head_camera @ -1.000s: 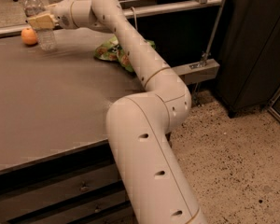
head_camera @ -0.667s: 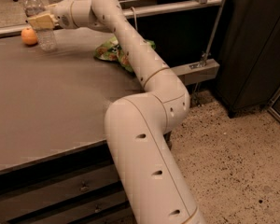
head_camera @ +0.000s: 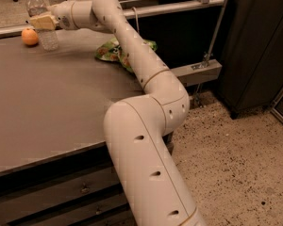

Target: Move water bottle near orange

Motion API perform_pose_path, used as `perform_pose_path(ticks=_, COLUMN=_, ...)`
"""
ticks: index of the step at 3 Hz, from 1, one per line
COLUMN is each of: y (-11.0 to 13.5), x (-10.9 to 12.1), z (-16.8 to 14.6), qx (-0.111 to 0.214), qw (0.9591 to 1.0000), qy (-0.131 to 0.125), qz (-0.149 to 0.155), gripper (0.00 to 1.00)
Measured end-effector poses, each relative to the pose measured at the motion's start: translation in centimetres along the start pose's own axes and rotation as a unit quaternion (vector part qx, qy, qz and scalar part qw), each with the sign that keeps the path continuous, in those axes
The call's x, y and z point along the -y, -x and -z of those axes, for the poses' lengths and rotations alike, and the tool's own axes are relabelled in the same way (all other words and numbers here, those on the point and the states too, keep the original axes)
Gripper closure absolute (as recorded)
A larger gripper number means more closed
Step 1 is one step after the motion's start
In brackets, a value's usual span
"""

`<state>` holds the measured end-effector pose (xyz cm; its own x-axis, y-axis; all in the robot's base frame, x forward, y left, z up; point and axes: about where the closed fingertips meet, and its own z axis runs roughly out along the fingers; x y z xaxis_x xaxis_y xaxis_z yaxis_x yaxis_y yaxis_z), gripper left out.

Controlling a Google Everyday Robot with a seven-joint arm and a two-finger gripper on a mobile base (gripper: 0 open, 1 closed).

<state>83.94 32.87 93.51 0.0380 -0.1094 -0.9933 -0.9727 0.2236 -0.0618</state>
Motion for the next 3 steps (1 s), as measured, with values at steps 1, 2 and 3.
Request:
perform_pose_path(ticks=1, y=-0.3, x=0.1, z=0.0, qx=0.001, qw=1.0, qy=0.001, qz=-0.003, gripper=0.0)
perform_pose_path(ticks=2, y=-0.4, x=0.2, z=0.6, qx=0.001, qw=1.0, qy=0.0, qz=-0.003, gripper=0.0)
perform_pose_path(ticks=3, y=0.0, x=1.0, z=3.4, qx=-0.005, qw=0.9998, qy=-0.019, qz=0.002, gripper=0.0)
